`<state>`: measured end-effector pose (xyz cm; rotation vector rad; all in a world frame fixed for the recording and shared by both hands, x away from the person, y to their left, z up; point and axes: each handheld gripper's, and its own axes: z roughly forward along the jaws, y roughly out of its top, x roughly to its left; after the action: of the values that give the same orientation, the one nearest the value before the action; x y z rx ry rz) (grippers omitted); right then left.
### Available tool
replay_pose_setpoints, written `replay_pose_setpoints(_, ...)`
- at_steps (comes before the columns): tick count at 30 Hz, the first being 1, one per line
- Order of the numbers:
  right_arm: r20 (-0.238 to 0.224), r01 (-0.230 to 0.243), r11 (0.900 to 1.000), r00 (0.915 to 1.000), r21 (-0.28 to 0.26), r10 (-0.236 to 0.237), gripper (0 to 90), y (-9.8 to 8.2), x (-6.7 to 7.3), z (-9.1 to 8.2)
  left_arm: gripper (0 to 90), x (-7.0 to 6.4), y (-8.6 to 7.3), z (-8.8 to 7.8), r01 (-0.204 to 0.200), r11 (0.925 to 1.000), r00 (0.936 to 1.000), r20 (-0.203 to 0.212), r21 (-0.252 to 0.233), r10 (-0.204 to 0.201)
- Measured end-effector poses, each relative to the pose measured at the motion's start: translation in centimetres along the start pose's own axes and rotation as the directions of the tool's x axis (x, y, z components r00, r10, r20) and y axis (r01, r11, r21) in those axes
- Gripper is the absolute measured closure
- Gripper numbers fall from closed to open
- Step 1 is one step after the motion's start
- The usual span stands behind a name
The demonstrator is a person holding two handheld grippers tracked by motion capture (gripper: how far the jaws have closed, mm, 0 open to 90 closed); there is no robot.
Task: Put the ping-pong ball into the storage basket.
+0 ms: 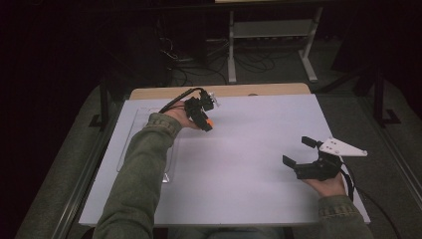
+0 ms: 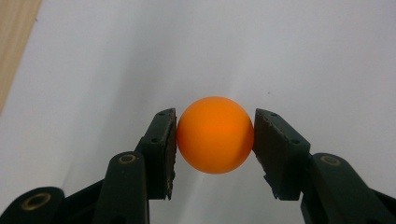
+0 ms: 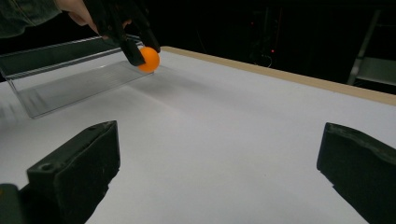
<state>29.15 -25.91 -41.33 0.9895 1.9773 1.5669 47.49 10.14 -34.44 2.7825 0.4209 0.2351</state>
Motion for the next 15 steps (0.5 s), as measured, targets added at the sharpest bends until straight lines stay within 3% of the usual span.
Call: replay_pose_setpoints(15,-0.001,0.007,1.0,1.0,0.011,-0.007,0.0,0.0,0.1,0.1,50.6,-1.2,-0.1,-3.9,-0.02,0.9994,0.9997,-0.017,-0.029,0.02)
